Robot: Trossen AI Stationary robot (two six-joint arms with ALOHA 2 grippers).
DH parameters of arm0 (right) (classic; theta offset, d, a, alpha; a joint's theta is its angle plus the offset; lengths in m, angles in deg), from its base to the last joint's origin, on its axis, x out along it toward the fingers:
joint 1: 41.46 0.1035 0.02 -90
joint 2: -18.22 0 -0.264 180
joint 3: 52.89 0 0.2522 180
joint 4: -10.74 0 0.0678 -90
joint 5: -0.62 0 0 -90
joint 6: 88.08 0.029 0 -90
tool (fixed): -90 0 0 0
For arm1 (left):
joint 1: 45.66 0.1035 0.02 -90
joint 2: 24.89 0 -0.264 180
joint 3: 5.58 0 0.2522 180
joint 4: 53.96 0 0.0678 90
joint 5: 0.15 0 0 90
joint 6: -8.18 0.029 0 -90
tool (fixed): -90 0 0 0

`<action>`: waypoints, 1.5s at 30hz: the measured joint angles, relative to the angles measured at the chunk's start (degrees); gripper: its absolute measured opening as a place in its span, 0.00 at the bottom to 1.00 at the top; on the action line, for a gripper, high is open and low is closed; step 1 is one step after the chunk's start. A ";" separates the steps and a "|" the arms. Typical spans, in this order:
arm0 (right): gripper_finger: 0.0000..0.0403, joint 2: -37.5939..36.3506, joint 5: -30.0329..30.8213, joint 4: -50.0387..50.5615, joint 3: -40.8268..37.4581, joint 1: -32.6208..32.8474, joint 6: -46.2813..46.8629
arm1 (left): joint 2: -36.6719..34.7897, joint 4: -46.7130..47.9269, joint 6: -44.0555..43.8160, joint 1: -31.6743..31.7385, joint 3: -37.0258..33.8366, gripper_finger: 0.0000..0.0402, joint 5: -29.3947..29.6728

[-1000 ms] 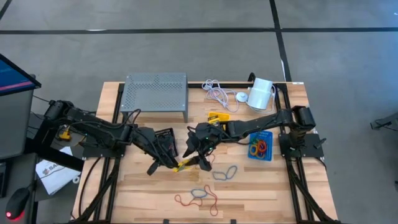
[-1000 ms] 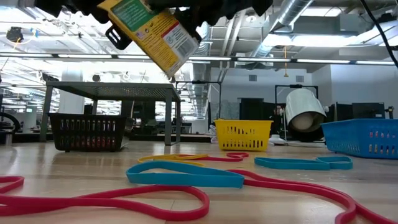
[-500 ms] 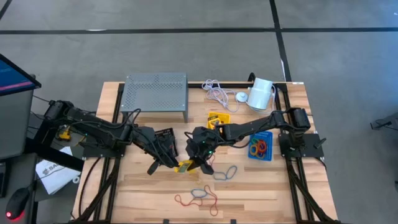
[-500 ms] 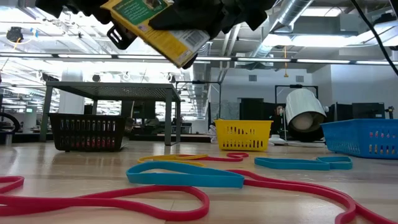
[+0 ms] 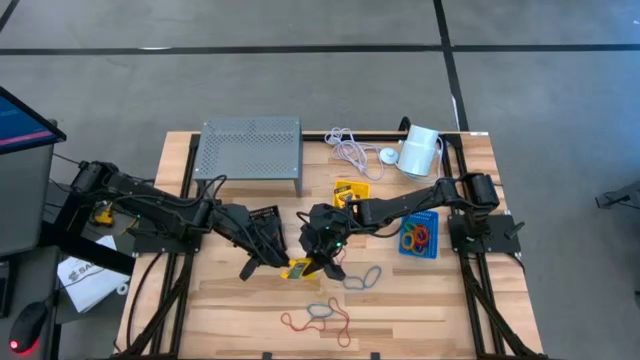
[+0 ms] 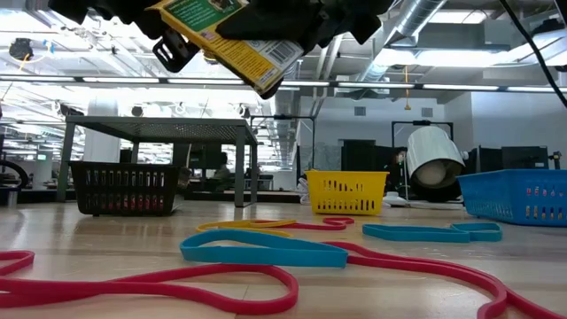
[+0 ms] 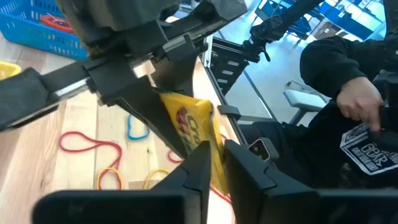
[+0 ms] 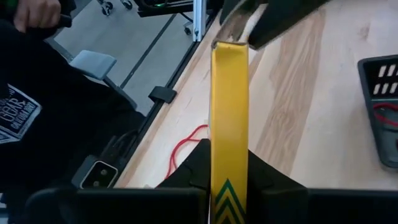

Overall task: Pick & Place Office Desk Supplies
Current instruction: Put the yellow crayon box into the yellow bin

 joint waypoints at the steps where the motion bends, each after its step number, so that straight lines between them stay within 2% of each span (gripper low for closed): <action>1: 0.06 -0.03 -0.31 0.00 0.00 -0.04 0.12 | 0.00 -0.02 -0.01 0.00 0.00 0.12 0.02; 10: 0.06 -4.32 0.21 3.77 -0.01 -1.14 0.45 | -2.55 0.36 0.15 1.51 0.00 0.33 0.56; 15: 0.06 -8.65 3.68 9.97 0.04 -2.98 -1.58 | -6.22 0.68 0.91 3.70 0.07 0.38 0.49; 19: 0.06 -11.92 7.14 18.13 0.02 -5.30 -3.23 | -9.91 3.25 4.08 5.32 0.08 0.37 1.69; 28: 0.06 -17.04 17.27 34.39 0.00 -11.95 -4.54 | -12.89 3.85 12.51 5.95 0.02 0.33 10.89; 38: 0.06 -15.91 26.66 41.63 -0.04 -18.41 -3.26 | -6.85 3.34 16.00 5.97 -0.55 0.29 20.53; 42: 0.06 -16.02 35.48 42.91 -1.43 -19.59 -0.04 | -5.99 3.02 18.30 7.01 -0.55 0.29 22.04; 45: 0.06 -15.97 39.63 44.03 -3.44 -19.70 3.03 | -5.99 3.13 18.31 8.18 -0.54 0.29 22.06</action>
